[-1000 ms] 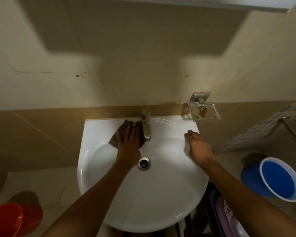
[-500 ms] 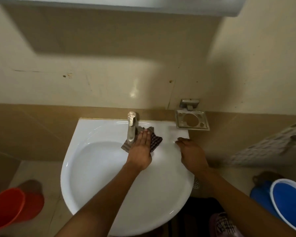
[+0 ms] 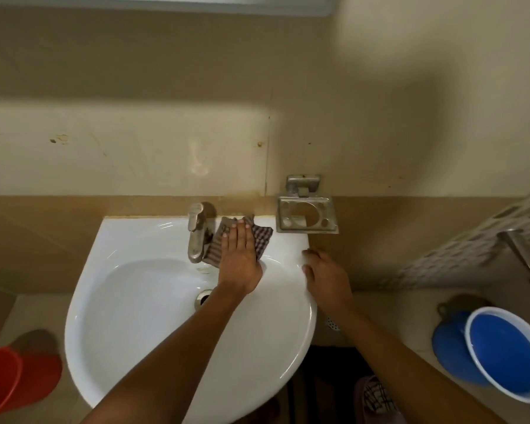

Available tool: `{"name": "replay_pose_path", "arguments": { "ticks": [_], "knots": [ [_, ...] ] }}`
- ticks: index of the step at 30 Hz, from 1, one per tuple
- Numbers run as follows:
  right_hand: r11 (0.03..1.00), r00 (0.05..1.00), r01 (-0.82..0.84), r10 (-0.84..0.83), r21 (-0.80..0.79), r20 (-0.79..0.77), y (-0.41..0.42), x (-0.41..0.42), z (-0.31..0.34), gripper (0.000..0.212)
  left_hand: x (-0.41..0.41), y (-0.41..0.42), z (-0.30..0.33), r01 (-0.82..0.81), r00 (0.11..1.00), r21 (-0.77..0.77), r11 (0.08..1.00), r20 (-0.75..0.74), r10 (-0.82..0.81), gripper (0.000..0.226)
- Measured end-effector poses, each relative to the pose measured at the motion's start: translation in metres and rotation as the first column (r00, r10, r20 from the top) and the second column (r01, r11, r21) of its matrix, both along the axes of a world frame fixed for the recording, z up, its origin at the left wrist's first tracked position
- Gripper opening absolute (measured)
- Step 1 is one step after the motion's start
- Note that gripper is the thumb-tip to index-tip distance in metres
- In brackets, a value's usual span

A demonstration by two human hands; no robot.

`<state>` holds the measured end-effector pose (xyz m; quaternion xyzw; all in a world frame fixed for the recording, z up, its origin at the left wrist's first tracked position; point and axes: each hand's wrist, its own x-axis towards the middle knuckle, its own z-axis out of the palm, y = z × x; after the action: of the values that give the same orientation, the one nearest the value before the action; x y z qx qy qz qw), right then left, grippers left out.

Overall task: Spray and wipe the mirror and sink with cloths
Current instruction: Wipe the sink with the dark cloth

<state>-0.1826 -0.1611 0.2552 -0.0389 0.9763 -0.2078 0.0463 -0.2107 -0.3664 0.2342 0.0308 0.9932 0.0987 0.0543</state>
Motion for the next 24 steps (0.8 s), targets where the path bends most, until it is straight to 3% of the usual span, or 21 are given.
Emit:
{"name": "replay_pose_path", "arguments": {
  "ticks": [6,16,21,24],
  "knots": [
    [0.982,0.997,0.079,-0.078,-0.169,0.012,0.002,-0.001,0.0,0.038,-0.007,0.049,0.005,0.283,0.958,0.145,0.948,0.004,-0.287,0.074],
    [0.754,0.883,0.466,-0.364,-0.463,0.296,0.019,-0.002,-0.007,0.021,-0.01,0.067,0.003,0.314,0.943,0.212,0.925,0.04,-0.33,0.069],
    [0.667,0.815,0.58,-0.484,-0.468,0.32,0.036,0.002,-0.007,0.029,0.056,0.089,-0.002,0.307,0.922,0.407,0.86,0.098,-0.375,0.073],
    [0.7,0.838,0.545,-0.454,-0.461,0.302,0.033,0.012,-0.005,0.023,0.1,0.094,-0.001,0.214,0.906,0.531,0.82,0.205,-0.37,0.081]
  ]
}}
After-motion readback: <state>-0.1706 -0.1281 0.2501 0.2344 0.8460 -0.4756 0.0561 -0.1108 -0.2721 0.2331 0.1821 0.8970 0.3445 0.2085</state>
